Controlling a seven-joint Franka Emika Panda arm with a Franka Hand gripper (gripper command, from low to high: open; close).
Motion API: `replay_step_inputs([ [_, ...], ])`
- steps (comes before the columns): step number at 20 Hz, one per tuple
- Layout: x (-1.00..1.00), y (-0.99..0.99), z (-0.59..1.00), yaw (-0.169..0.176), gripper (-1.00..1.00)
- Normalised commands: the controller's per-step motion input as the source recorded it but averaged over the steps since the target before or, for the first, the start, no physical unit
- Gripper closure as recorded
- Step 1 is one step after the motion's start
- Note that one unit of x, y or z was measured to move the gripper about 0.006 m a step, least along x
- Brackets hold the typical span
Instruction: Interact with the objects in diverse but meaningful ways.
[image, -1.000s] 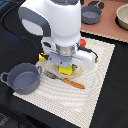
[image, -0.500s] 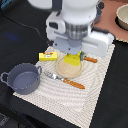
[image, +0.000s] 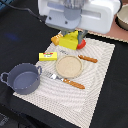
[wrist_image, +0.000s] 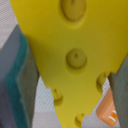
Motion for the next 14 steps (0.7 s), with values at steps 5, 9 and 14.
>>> replay_step_inputs([
  [5, -0.85, -0.44, -0.24, 0.0, 1.0],
  [9, -0.81, -0.54, -0.29, 0.0, 1.0],
  [14, -0.77, -0.6, -0.32, 0.0, 1.0],
])
